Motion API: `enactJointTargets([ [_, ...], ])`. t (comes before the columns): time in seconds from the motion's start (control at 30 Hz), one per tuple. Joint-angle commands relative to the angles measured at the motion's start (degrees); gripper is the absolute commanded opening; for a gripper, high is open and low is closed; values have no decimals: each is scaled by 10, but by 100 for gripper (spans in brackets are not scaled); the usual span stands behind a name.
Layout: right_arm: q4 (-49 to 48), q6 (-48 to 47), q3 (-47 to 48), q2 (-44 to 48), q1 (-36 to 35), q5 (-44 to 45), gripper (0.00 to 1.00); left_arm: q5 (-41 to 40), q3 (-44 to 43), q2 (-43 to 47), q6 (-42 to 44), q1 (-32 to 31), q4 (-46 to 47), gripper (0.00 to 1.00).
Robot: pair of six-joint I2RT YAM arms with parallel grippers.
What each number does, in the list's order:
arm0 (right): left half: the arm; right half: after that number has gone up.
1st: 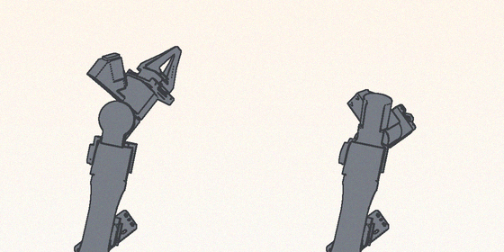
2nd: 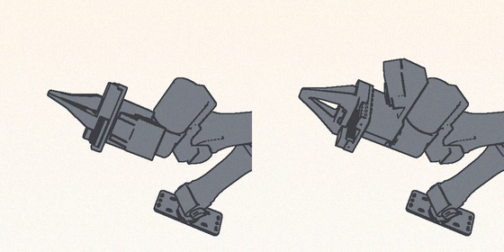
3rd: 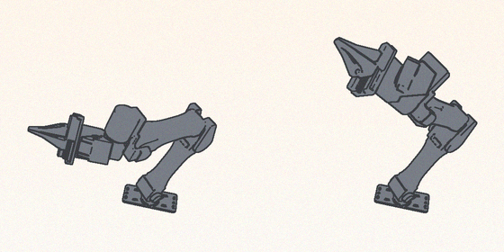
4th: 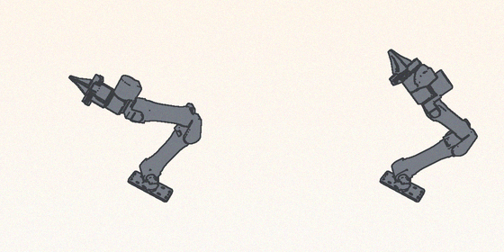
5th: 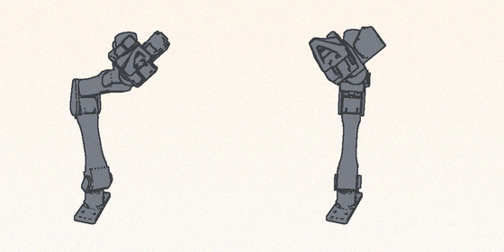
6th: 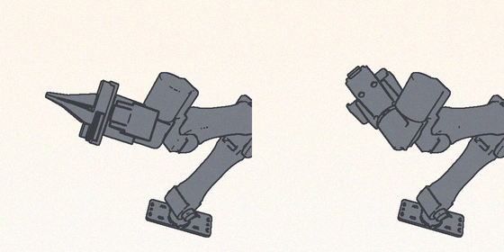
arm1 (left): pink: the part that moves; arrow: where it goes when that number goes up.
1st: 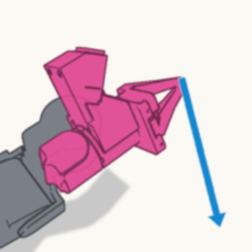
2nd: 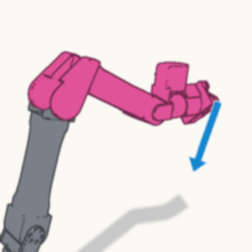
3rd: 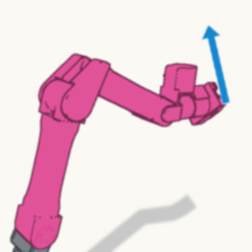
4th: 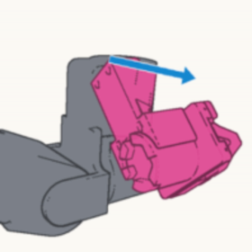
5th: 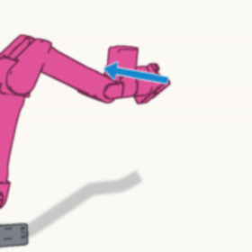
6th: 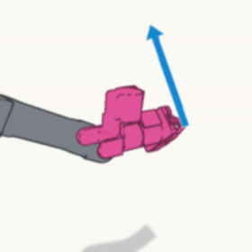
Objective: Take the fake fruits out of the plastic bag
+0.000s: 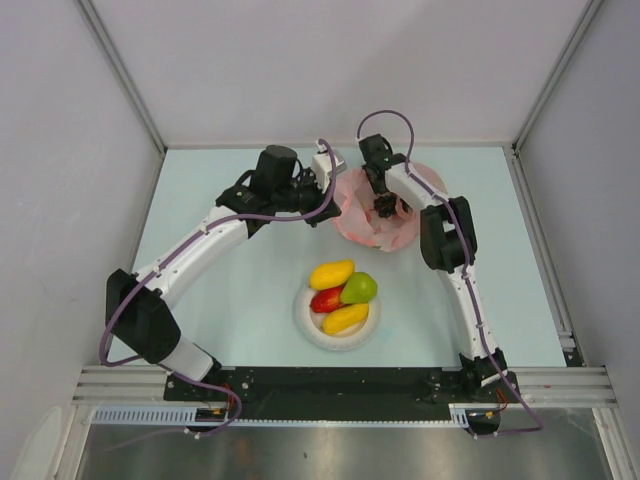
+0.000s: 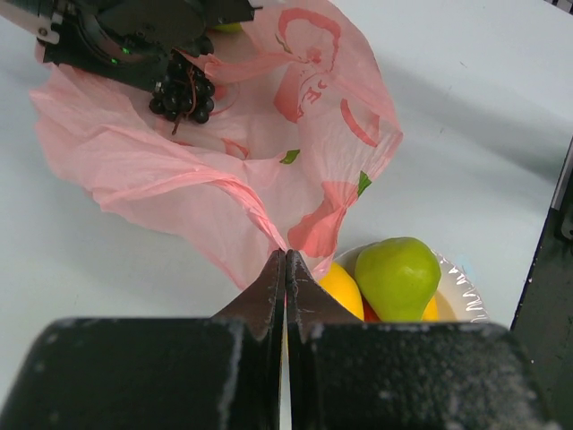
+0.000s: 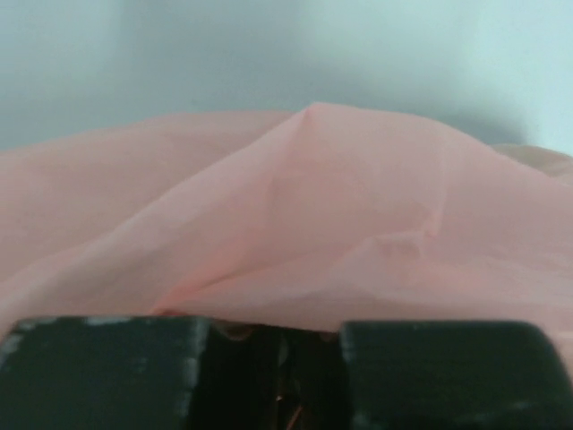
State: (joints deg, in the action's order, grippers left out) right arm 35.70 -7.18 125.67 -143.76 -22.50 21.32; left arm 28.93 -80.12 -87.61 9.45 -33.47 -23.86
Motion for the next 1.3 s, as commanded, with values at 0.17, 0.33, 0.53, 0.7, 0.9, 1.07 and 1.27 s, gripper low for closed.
enactJointTargets([
  [0.17,-26,-7,20,13,-1,29,52,24,-27,14,7,0,5,0],
  [0.33,-45,-29,17,17,10,64,64,20,-28,28,28,0,-9,0],
  [0.53,-45,-38,18,-4,17,78,83,24,-35,24,35,1,-12,0],
  [0.7,-39,-42,21,-30,13,50,82,27,-35,19,28,1,-6,0],
  [0.9,-62,-120,48,-63,10,32,66,30,-40,11,21,0,-1,0],
  [1.07,-66,-190,78,-48,9,-22,32,23,-40,9,21,0,-1,0],
  [1.27,-13,-180,61,29,16,-110,11,22,-42,1,21,0,9,0],
])
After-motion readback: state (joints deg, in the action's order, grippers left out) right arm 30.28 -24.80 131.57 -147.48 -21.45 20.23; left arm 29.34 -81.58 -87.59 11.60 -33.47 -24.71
